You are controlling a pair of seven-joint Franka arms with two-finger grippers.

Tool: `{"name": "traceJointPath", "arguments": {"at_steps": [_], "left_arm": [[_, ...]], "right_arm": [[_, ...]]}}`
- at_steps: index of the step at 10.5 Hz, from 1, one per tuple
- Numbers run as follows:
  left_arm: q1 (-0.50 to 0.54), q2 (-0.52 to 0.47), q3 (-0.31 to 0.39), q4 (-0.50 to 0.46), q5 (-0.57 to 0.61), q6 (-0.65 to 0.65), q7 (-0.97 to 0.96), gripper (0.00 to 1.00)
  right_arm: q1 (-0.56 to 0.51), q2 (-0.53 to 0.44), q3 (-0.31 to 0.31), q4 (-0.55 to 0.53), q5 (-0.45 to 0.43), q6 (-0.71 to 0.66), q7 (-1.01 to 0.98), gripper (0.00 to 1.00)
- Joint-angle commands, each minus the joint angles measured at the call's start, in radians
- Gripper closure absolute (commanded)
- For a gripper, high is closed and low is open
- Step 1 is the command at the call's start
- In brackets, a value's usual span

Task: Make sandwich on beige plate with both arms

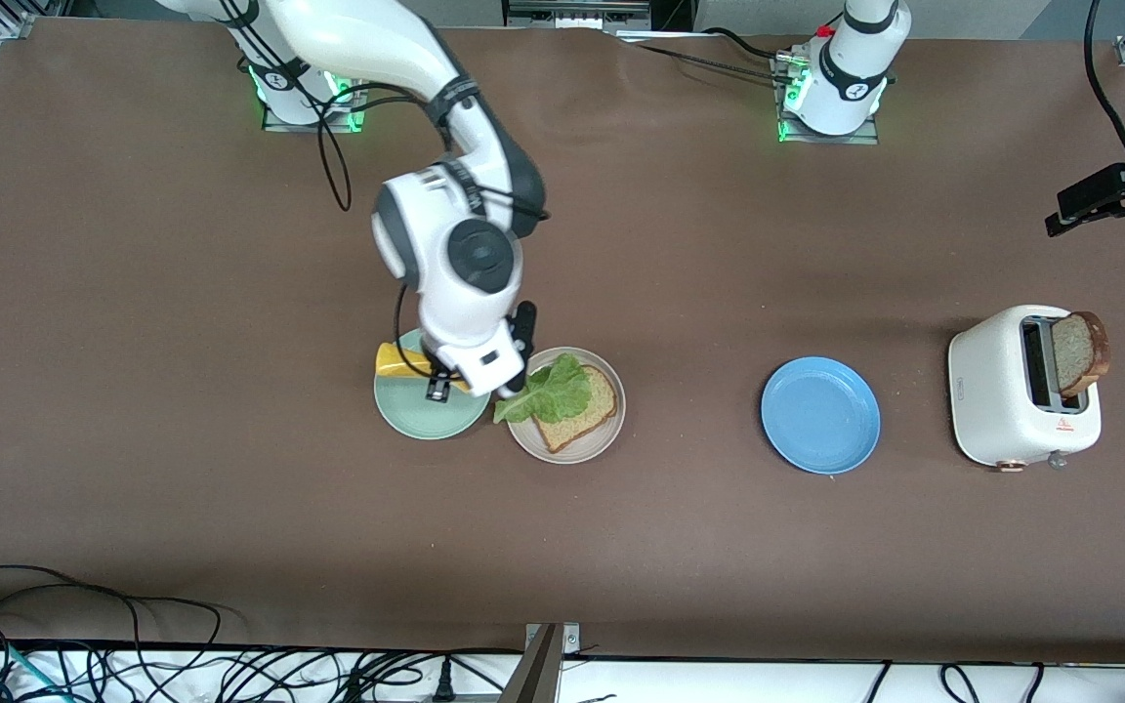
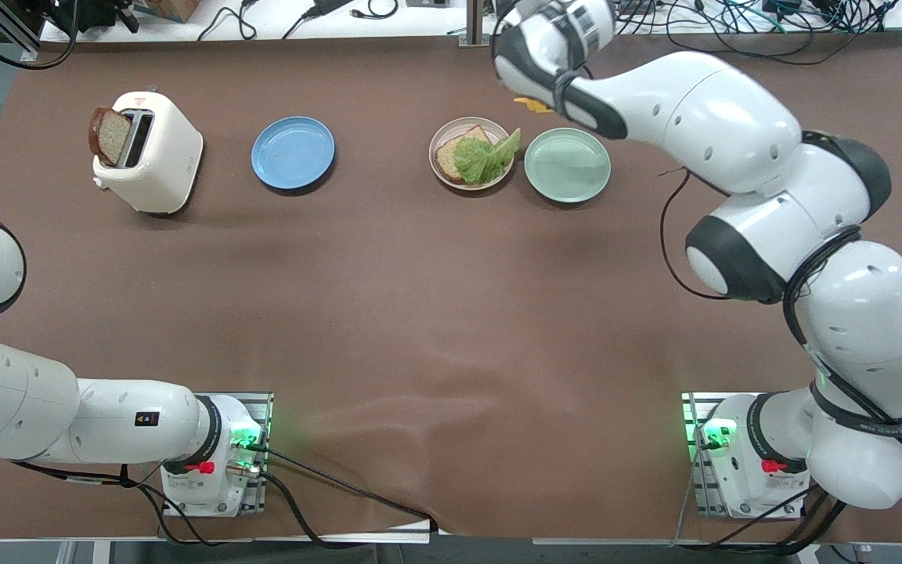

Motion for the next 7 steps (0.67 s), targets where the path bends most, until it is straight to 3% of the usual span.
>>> {"name": "traceJointPath", "arguments": {"at_steps": [1,7], "left_arm": [[-0.021,0.004,-0.009,0.025,-0.004,-0.009,-0.003,0.00],[-0.026,0.004,-0.007,0.025,-0.013,-0.009,-0.003,0.00]], "right_arm": [[-0.099,-0.037,0.010,-0.035,0.176,-0.015,-0.101,1.00],[-0.282,-0.087,0.010,-0.154,0.602,-0.013,-0.407,1.00]]}}
